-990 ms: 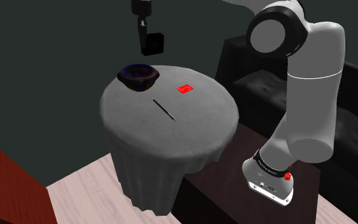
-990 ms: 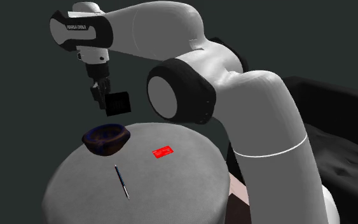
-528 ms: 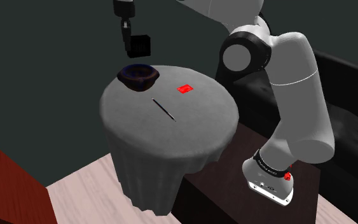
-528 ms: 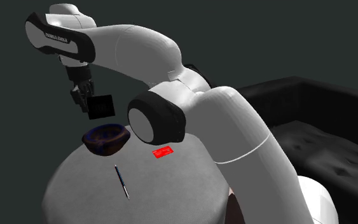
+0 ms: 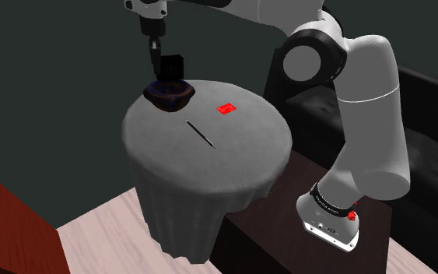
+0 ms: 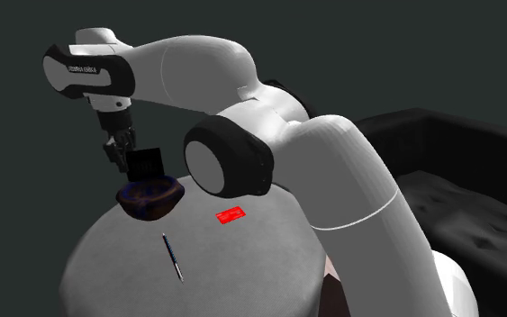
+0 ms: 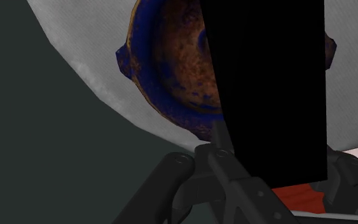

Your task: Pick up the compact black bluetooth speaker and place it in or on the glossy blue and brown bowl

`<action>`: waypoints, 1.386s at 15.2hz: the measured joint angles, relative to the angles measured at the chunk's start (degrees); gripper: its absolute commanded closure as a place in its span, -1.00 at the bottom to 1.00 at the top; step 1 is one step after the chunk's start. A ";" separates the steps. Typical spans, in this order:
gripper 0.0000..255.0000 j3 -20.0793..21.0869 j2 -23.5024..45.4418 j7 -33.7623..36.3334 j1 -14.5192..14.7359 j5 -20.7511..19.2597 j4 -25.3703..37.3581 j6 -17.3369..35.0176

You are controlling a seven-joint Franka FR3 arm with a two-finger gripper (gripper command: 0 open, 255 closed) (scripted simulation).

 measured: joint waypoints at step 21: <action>-1.00 -0.07 -1.78 -0.14 0.32 -0.11 -5.19 3.50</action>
